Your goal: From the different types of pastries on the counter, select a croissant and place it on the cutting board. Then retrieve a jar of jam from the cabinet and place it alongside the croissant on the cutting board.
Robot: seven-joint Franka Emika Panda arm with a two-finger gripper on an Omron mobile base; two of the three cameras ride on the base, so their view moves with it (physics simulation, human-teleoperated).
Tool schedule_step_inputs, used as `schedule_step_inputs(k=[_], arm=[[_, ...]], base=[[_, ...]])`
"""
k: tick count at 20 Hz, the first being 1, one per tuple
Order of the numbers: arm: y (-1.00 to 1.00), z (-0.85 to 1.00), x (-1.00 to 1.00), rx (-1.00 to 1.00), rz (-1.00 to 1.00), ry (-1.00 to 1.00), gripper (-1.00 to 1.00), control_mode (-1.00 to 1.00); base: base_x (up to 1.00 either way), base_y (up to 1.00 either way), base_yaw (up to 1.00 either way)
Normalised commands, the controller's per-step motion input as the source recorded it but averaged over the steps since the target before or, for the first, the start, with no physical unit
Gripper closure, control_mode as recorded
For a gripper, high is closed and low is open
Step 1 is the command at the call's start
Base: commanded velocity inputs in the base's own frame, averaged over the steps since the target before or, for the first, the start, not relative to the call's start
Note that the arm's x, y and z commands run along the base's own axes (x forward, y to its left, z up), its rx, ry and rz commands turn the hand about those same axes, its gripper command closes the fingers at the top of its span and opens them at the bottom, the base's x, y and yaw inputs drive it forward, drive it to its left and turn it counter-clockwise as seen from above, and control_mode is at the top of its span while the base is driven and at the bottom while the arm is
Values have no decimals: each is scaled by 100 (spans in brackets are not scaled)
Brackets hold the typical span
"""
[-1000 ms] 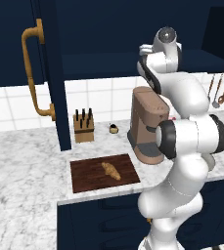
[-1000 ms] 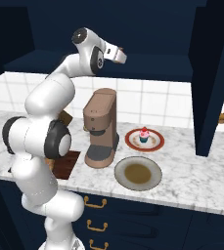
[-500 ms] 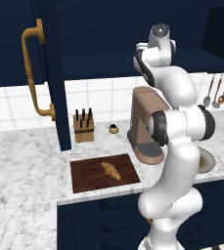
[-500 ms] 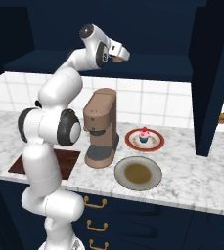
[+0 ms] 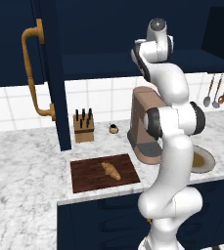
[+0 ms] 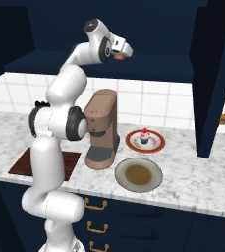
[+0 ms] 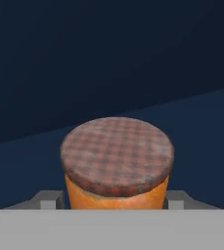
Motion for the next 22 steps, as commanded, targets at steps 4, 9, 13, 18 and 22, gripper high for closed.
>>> schedule_step_inputs(k=[4, 9, 13, 18, 22], arm=[[-26, -7, 2, 0, 3, 2, 100, -100], [-26, -11, 0, 0, 3, 0, 100, -100], [0, -13, -10, -1, 6, -13, 100, -100], [4, 23, -70, -12, 3, -29, 100, -100], [1, -58, -70, -15, 20, -21, 100, -100]], base=[[0, 0, 0], [0, 0, 0], [0, 0, 0], [0, 0, 0], [0, 0, 0]])
